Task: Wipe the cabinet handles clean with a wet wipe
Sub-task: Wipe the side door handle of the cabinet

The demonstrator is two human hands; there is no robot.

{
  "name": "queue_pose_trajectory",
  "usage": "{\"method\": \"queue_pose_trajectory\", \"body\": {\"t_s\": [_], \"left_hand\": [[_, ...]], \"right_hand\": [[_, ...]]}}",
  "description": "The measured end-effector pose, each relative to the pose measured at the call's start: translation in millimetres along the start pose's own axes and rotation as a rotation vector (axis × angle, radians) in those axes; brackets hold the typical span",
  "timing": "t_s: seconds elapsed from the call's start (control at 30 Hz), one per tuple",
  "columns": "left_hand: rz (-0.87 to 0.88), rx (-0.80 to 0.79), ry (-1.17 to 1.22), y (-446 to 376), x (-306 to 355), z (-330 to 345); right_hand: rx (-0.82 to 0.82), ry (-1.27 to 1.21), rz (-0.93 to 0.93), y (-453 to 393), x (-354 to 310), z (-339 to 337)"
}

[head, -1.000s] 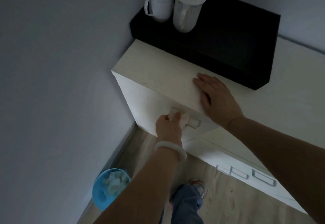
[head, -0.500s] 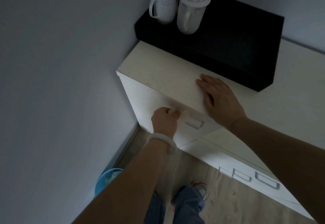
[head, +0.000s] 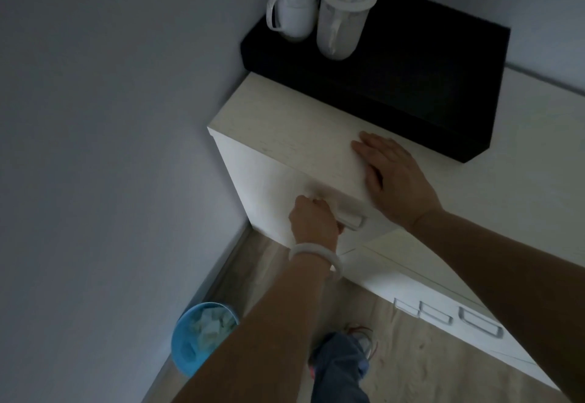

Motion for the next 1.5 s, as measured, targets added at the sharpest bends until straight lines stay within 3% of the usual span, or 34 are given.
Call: {"method": "queue_pose_trajectory", "body": {"t_s": [0.07,0.17,0.3,0.4,0.5,0.63,0.83,0.93,1.0,1.03,1.13,1.2,1.23,1.5], "left_hand": [[-0.151,-0.045,-0.007,-3.8,-10.5,14.3],[-0.235,-0.095,-0.019,-2.7,-20.0,27.7],[-0.328,-0.102,0.345,40.6,-30.0,49.1],[-0.313,-0.154,0.321,56.9,-32.5,60.9],[-0.257,-0.189,0.149,36.3,-39.6,49.4],[-0.111,-0.093,0.217,10.2,-37.2,23.9],[-0.279,-0.169,0.333,47.0,-40.3,63.3],[-0.292,-0.141,0.227,28.1,-38.7,54.2],[-0.129,-0.106,-0.213,18.2,-30.8,44.6],[-0.108,-0.11,-0.29,13.0,-27.7,42.5],[-0.17,-0.192,-0.085,22.2,-18.6,37.7],[-0.412,-0.173,0.377,25.3,-22.3,55.1],[-0.498,-0.203,0.472,31.2,-27.1,57.4],[-0.349,-0.353,0.3,24.7,-22.3,21.6]], "right_hand": [[-0.006,0.002,0.006,0.2,-0.5,0.0],[-0.008,-0.001,0.012,-0.2,-0.8,0.6],[-0.006,-0.003,0.003,0.4,0.2,1.0],[-0.005,-0.012,-0.003,0.8,0.5,1.9],[0.009,-0.027,-0.003,0.2,1.4,2.0],[0.022,-0.025,0.0,0.8,-0.5,0.6],[0.024,-0.038,-0.014,-0.1,0.6,1.1],[0.017,-0.035,-0.012,-0.4,0.2,1.1],[0.018,-0.031,-0.005,-1.0,-0.8,0.1],[0.021,-0.026,-0.003,-1.0,-1.0,-0.5],[0.018,-0.022,0.0,0.3,-0.2,-1.1],[0.022,-0.026,-0.004,0.4,-0.6,-1.4],[0.023,-0.027,-0.006,0.3,-0.5,-1.3],[0.05,-0.054,-0.011,0.2,1.3,-0.6]]}}
Point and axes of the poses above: each hand's wrist, its own y-axis away from the middle knuckle, its own z-axis out of the palm, x = y × z, the point moved 4 cm from there along -y, towards the middle knuckle, and after that the axes turned 10 degrees about y, right-handed, at the moved point
